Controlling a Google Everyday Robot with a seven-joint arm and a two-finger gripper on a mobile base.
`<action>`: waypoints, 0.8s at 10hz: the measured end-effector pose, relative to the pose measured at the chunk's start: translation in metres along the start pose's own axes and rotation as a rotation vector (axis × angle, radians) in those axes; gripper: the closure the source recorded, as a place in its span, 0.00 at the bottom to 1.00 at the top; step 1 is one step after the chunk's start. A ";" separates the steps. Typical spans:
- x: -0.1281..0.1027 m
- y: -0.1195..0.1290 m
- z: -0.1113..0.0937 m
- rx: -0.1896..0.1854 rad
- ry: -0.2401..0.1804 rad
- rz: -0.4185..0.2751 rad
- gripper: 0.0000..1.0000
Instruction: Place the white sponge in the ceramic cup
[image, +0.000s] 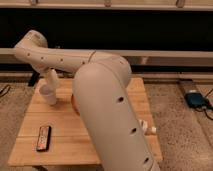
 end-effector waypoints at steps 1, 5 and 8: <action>0.002 0.006 -0.002 -0.014 0.004 -0.003 1.00; 0.013 0.017 0.006 -0.047 0.047 -0.003 1.00; 0.021 0.016 0.018 -0.054 0.092 0.002 1.00</action>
